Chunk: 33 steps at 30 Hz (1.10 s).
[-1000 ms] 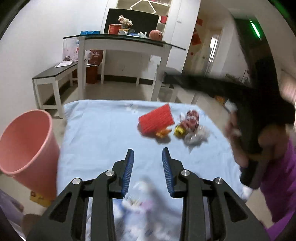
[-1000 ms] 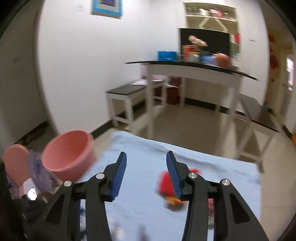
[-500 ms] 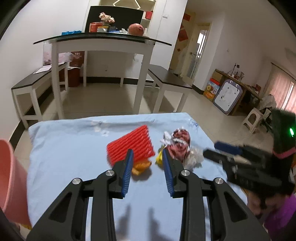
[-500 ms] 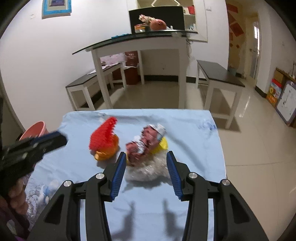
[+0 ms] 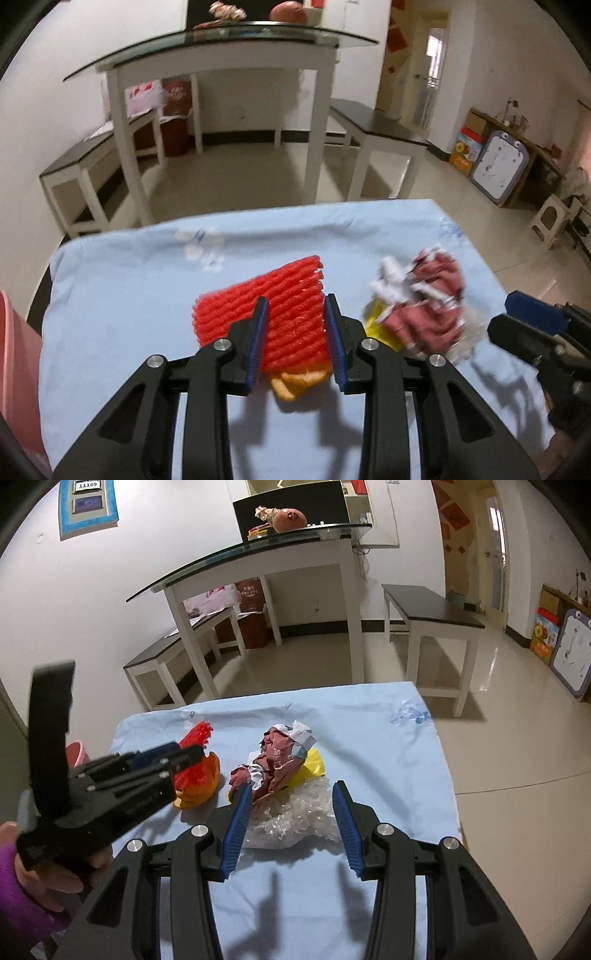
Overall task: Collect trash
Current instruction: 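Grasp the red foam net with left tool while right tool grasps the pink candy wrapper, then carry both items over the pink bucket and open both tools to drop them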
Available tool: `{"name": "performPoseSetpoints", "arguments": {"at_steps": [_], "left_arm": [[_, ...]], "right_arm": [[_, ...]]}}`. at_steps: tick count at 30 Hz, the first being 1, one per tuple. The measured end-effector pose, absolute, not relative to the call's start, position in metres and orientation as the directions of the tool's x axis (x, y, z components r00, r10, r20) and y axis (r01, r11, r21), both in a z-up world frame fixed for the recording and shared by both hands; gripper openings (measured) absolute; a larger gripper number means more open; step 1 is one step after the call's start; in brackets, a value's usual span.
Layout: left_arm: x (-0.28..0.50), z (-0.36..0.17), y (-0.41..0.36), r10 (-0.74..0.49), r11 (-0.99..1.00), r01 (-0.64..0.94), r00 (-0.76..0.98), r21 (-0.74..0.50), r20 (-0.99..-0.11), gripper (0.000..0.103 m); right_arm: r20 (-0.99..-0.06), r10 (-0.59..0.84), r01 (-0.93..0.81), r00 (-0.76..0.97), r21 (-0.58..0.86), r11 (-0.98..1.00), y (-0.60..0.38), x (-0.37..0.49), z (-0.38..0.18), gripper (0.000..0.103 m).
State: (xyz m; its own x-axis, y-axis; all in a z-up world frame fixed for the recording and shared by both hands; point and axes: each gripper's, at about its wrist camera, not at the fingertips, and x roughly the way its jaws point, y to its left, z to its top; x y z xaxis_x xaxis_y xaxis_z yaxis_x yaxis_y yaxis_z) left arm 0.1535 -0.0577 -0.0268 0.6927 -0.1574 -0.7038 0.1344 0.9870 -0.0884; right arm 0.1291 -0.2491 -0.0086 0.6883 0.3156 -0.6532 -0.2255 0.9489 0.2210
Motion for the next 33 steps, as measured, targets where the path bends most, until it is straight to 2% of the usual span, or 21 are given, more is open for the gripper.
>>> {"name": "performPoseSetpoints", "arguments": {"at_steps": [2, 5, 10, 18, 21, 22, 26, 31, 33], "left_arm": [[0.151, -0.029, -0.047, -0.169, 0.986, 0.123, 0.692, -0.116, -0.702, 0.009], [0.145, -0.028, -0.034, -0.193, 0.981, 0.109, 0.690, -0.163, -0.698, 0.003], [0.123, -0.012, -0.007, -0.238, 0.965, 0.100, 0.714, -0.241, -0.658, 0.002], [0.086, 0.013, 0.015, -0.255, 0.958, 0.105, 0.742, -0.268, -0.620, 0.002], [0.075, 0.017, 0.018, -0.261, 0.956, 0.112, 0.743, -0.270, -0.616, 0.002], [0.072, 0.018, 0.020, -0.260, 0.956, 0.112, 0.745, -0.270, -0.614, 0.002], [0.061, 0.022, 0.025, -0.267, 0.954, 0.115, 0.750, -0.278, -0.605, 0.002], [0.051, 0.029, 0.034, -0.277, 0.948, 0.121, 0.766, -0.293, -0.581, 0.002], [0.047, 0.033, 0.039, -0.279, 0.947, 0.124, 0.775, -0.298, -0.566, 0.002]], "right_arm": [[-0.650, 0.335, -0.230, 0.683, 0.243, 0.942, -0.247, 0.132, -0.010, 0.044], [-0.644, 0.363, -0.239, 0.674, 0.275, 0.931, -0.242, 0.136, -0.010, 0.044], [-0.643, 0.369, -0.238, 0.671, 0.284, 0.929, -0.232, 0.143, -0.012, 0.044], [-0.663, 0.377, -0.199, 0.647, 0.331, 0.923, -0.230, 0.155, -0.024, 0.044], [-0.675, 0.354, -0.190, 0.648, 0.308, 0.932, -0.225, 0.159, -0.025, 0.044], [-0.677, 0.348, -0.185, 0.648, 0.304, 0.935, -0.223, 0.160, -0.025, 0.043], [-0.684, 0.353, -0.198, 0.638, 0.298, 0.934, -0.216, 0.159, -0.025, 0.024], [-0.685, 0.331, -0.196, 0.649, 0.270, 0.943, -0.210, 0.153, -0.018, 0.011], [-0.669, 0.330, -0.201, 0.666, 0.265, 0.943, -0.207, 0.148, -0.008, 0.010]]}}
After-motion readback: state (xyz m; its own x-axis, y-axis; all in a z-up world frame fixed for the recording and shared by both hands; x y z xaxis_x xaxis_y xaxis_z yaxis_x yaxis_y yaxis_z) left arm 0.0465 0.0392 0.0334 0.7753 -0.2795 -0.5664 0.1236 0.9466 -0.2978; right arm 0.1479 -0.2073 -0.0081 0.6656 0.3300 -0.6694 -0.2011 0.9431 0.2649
